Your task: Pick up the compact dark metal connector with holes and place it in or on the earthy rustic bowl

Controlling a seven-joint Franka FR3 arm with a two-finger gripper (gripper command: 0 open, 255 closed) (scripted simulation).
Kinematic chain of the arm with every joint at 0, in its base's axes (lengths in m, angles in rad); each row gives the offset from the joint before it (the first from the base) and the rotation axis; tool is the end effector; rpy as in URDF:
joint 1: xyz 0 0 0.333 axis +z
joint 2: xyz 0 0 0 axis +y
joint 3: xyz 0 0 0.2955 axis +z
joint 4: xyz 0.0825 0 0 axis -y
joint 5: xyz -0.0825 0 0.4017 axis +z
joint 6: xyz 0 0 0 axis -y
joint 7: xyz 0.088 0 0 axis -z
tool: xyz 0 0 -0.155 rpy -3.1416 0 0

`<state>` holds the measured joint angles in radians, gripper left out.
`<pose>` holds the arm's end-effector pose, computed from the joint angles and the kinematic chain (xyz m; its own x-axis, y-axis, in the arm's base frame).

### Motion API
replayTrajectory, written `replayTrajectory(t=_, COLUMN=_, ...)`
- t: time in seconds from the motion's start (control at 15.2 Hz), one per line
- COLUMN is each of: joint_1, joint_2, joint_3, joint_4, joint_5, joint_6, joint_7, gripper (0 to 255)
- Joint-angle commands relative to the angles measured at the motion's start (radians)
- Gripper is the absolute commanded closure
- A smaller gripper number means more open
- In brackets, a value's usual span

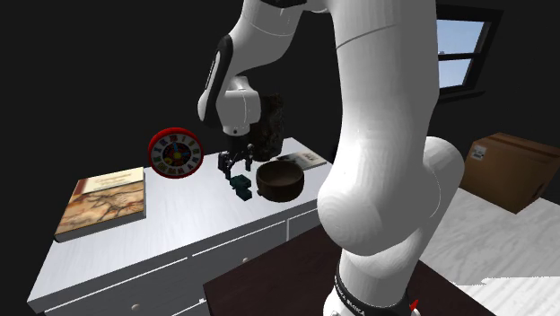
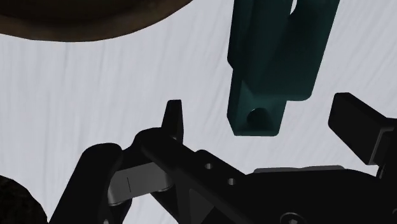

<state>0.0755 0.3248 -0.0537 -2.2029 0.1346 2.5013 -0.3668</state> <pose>0.5553 0.0135 0.1490 0.9604 0.2786 -0.0048 0.2777 -0.9584 -0.0665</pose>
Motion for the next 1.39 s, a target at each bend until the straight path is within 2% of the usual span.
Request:
replayTrajectory(t=0.0, joint_1=0.001, joint_2=0.023, joint_3=0.002, joint_4=-0.002, joint_5=0.001, joint_6=0.028, joint_7=-0.002, gripper=0)
replayTrajectory(t=0.26, joint_1=0.000, joint_2=0.063, joint_3=0.007, joint_4=-0.002, joint_5=0.010, joint_6=0.068, joint_7=-0.007, gripper=0)
replayTrajectory(t=0.73, joint_1=0.000, joint_2=0.064, joint_3=0.007, joint_4=-0.001, joint_5=0.010, joint_6=0.068, joint_7=-0.007, gripper=0)
replayTrajectory(t=0.79, joint_1=0.000, joint_2=0.064, joint_3=0.007, joint_4=-0.001, joint_5=0.010, joint_6=0.068, joint_7=-0.007, gripper=255)
replayTrajectory(t=1.32, joint_1=-0.001, joint_2=0.063, joint_3=0.007, joint_4=-0.002, joint_5=0.010, joint_6=0.068, joint_7=-0.008, gripper=255)
